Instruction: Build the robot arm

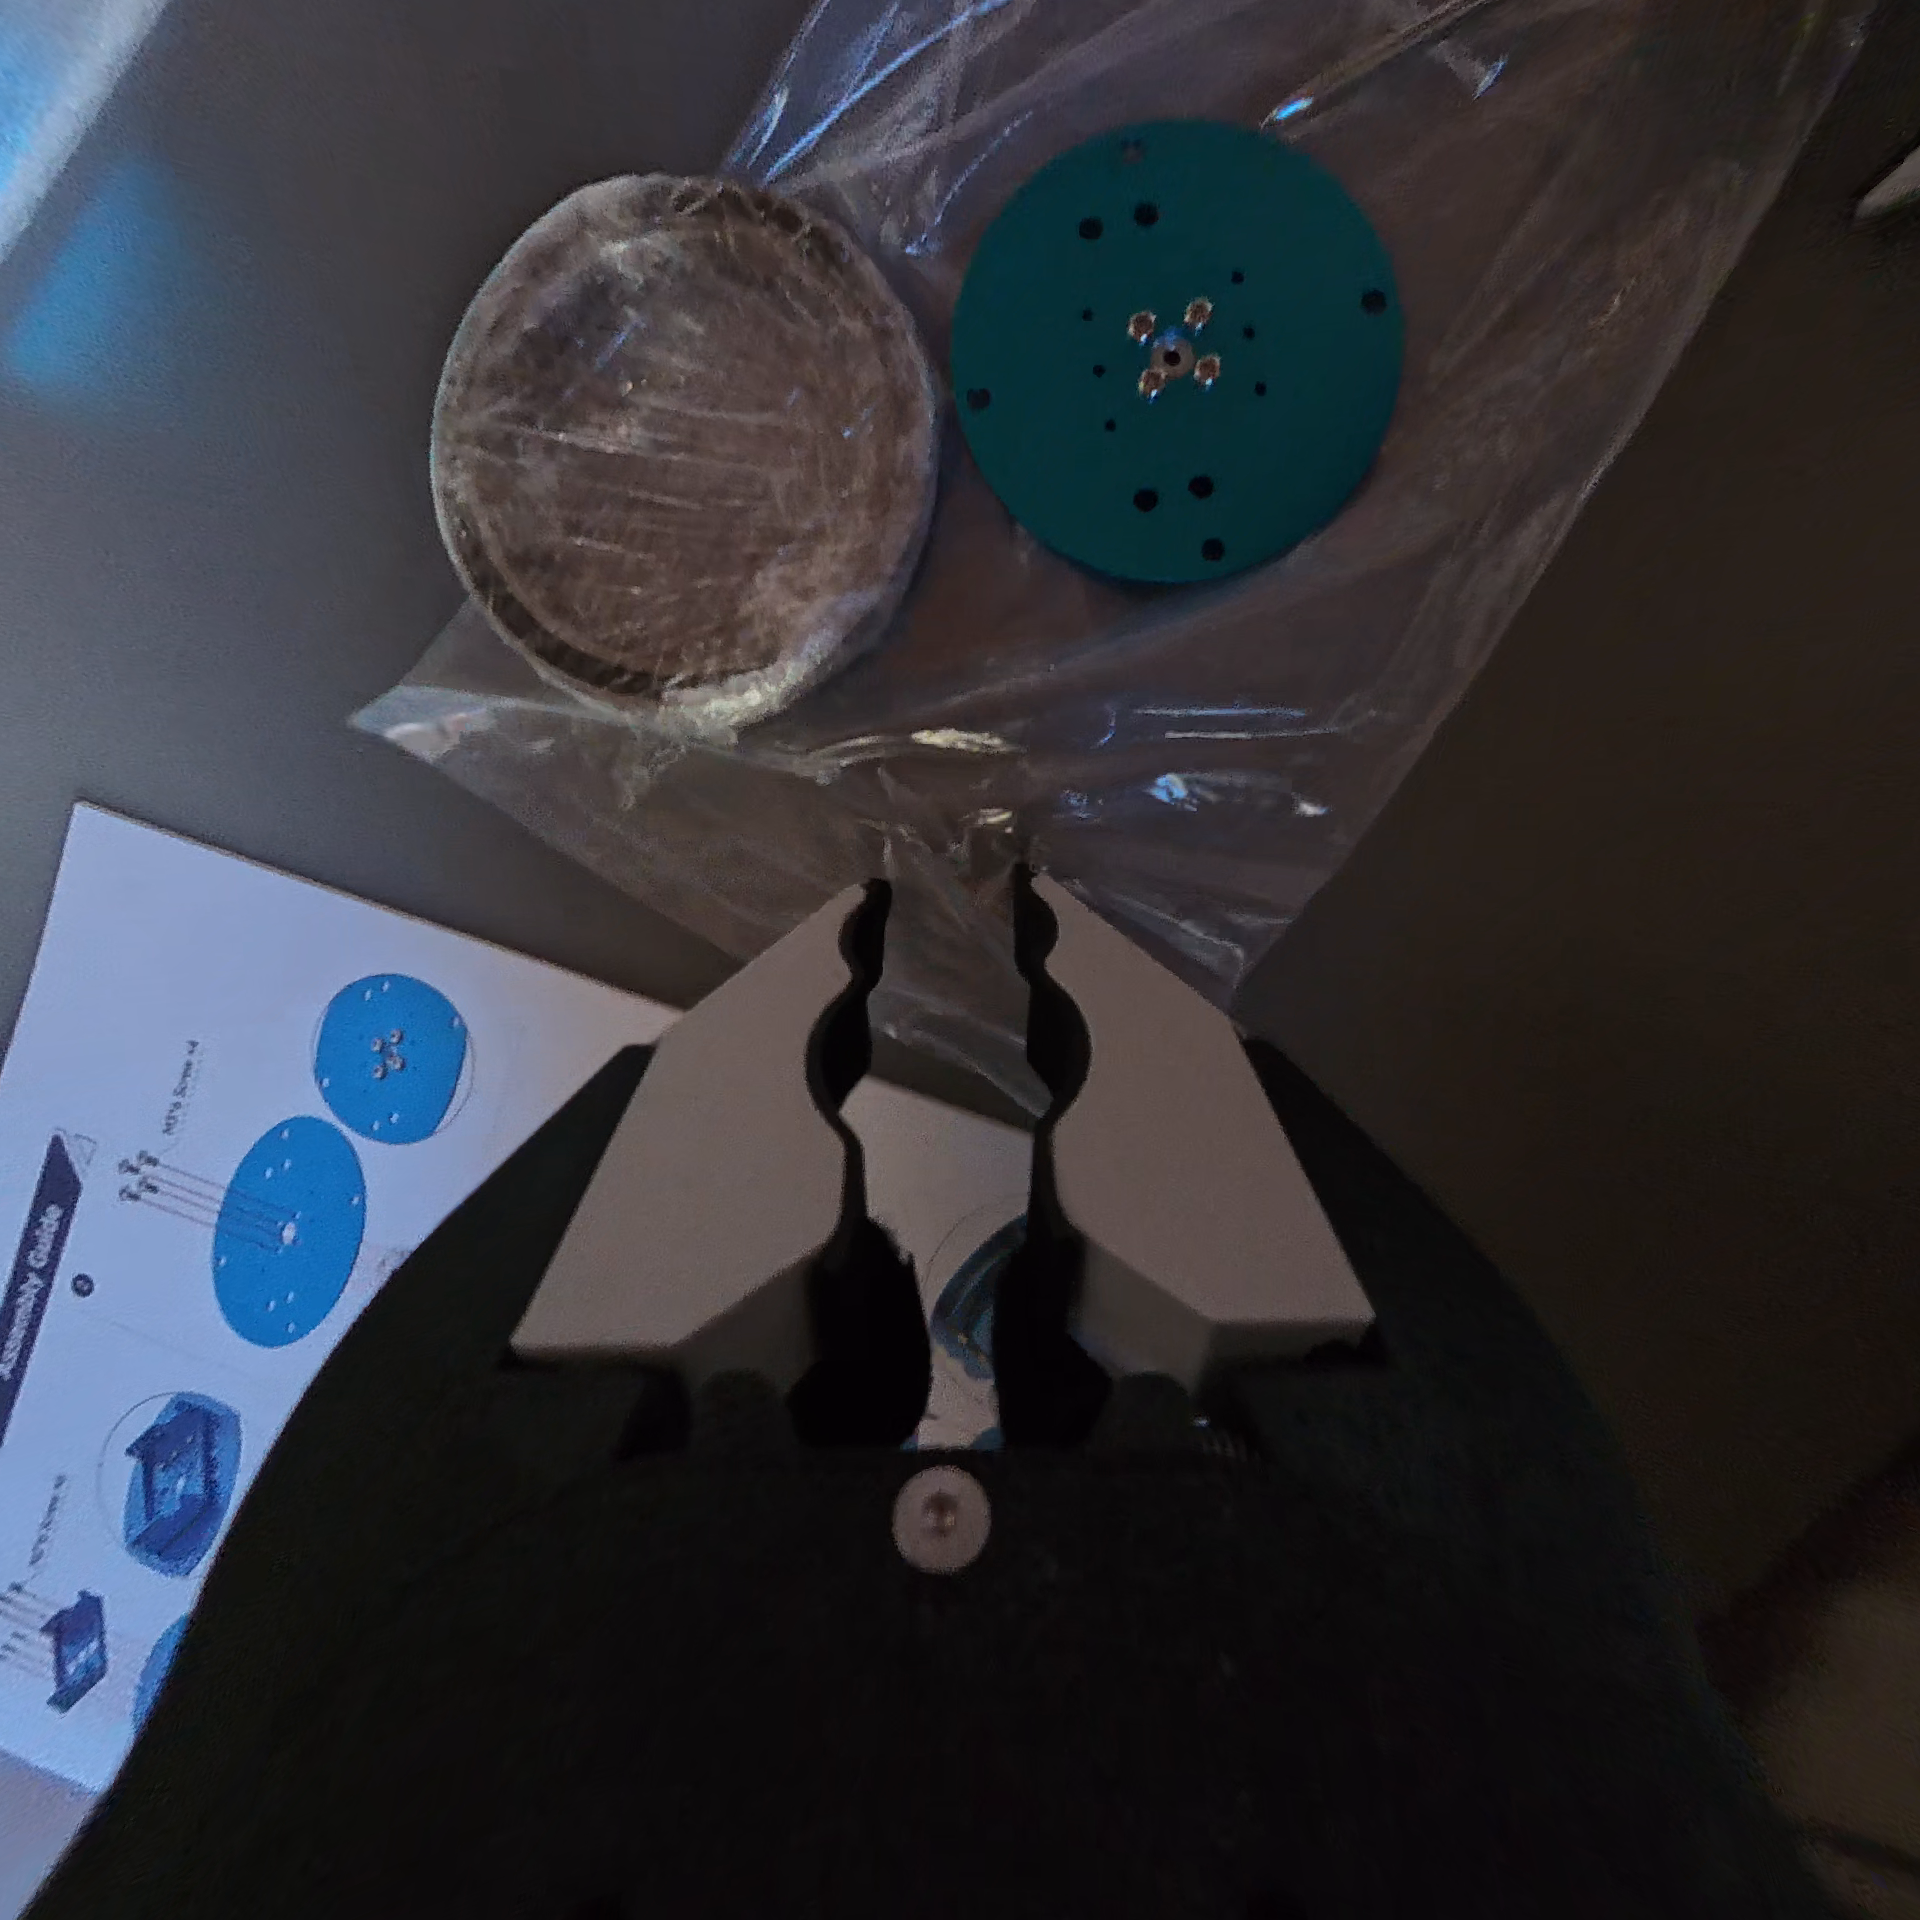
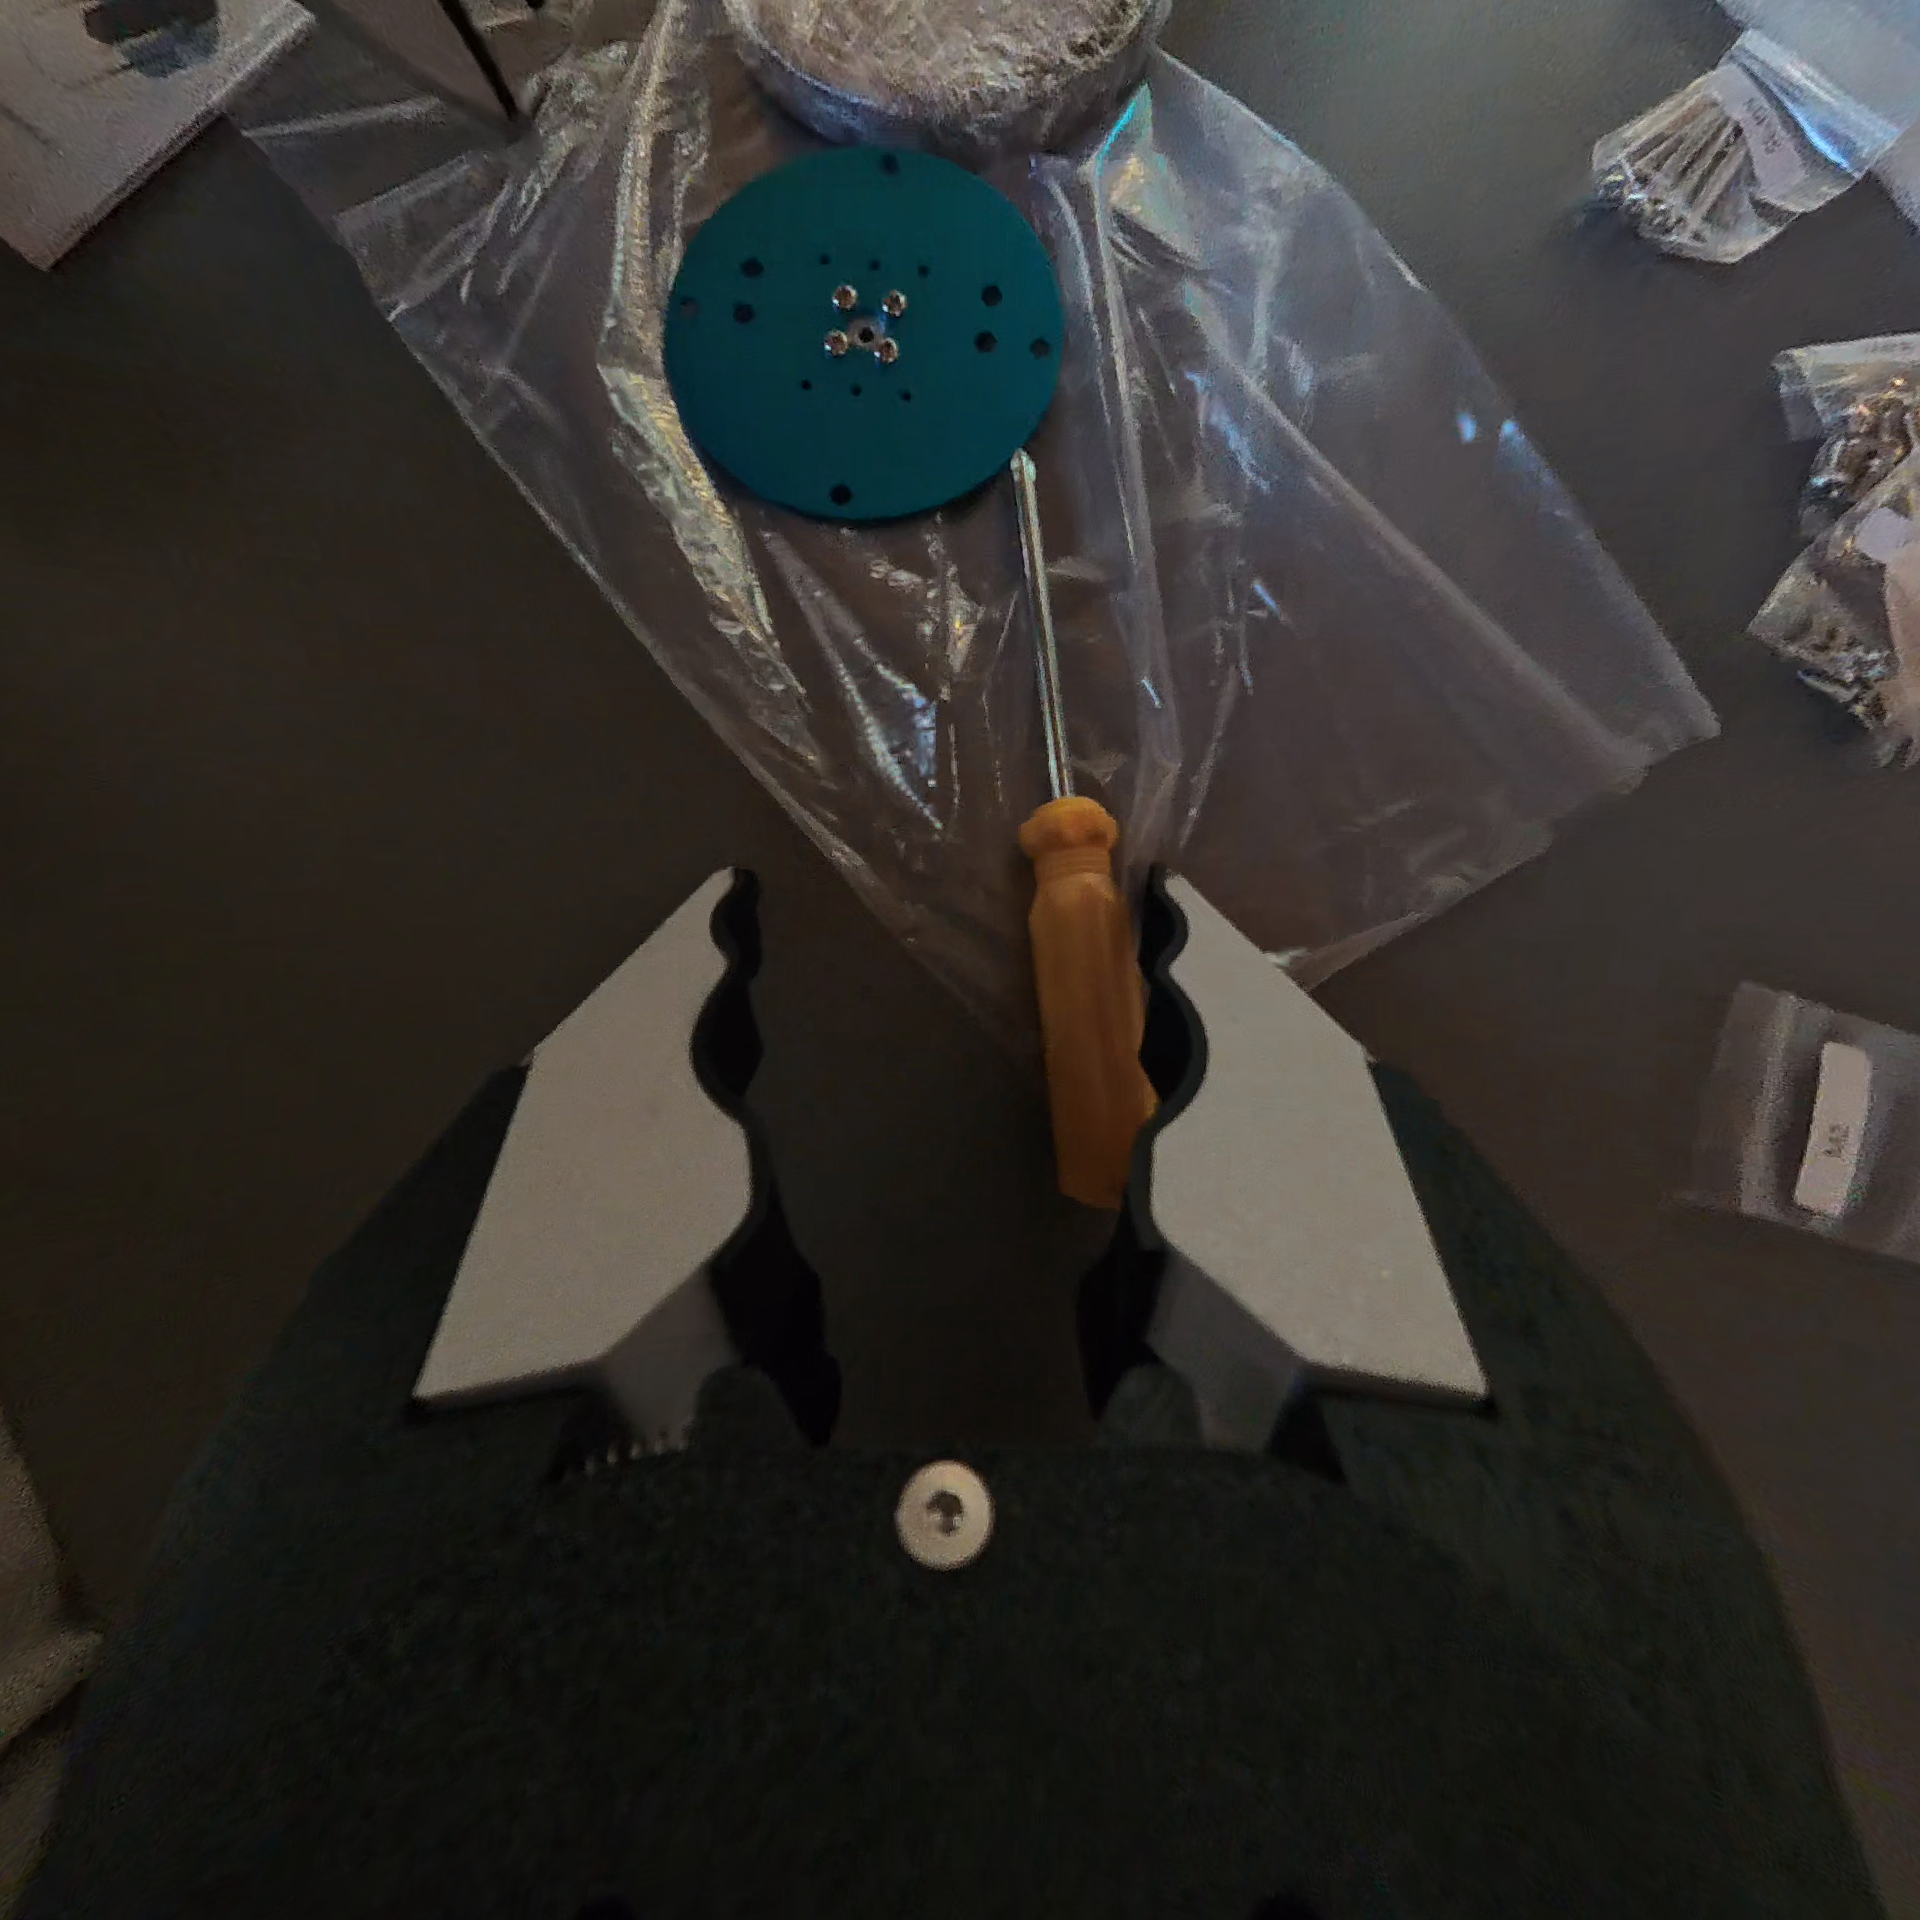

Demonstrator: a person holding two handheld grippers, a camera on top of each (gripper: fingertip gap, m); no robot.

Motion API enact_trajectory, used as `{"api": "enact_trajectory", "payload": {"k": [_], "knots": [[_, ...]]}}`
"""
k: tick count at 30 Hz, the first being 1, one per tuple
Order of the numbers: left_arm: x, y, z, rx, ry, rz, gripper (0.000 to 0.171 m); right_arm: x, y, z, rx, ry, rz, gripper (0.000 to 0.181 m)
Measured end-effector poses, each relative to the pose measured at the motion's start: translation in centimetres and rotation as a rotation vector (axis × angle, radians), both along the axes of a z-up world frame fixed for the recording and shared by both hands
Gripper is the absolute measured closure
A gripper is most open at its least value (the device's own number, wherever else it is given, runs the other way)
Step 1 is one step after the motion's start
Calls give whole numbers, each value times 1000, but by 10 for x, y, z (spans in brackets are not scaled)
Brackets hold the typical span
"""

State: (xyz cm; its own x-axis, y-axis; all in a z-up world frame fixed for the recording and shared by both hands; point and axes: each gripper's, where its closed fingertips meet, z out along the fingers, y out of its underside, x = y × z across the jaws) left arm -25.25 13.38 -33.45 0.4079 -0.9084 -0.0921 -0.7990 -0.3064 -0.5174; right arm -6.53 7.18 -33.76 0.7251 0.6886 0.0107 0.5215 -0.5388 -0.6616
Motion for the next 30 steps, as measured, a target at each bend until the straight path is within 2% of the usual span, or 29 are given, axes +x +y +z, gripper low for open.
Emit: {"api": "enact_trajectory", "payload": {"k": [3, 5, 9, 14, 16, 18, 20, 23, 26, 28, 30], "knots": [[-10, 2, 0, 9, 20, -2, 146, 10, -2, 9, -26, 60, -28, 108], [-16, 3, 1, 13, 28, 10, 144, 20, -3, 19, -22, 117, -31, 122], [-20, 2, 6, 38, 5, 32, 141, 38, -8, 11, -49, 81, -53, 130], [-7, -5, 32, 47, -208, 80, 139, 43, -9, 2, -14, 13, -76, 141], [-9, -5, 44, 44, -313, 134, 138, 47, -9, 3, 5, -19, -86, 160], [-18, -4, 55, 41, -412, 189, 138, 52, -11, 5, 14, -21, -99, 162], [-34, -2, 65, 69, -491, 249, 138, 71, -11, 15, 49, -24, -155, 162], [-70, 4, 77, 130, -573, 348, 138, 122, -13, 30, 89, 3, -302, 164], [-112, 9, 83, 197, -590, 462, 138, 175, -27, 23, 79, -43, -437, 164], [-140, 11, 85, 250, -576, 536, 138, 191, -39, 19, 61, -32, -468, 164], [-161, 9, 84, 281, -552, 584, 138, 192, -56, 14, 33, -31, -423, 164]]}}
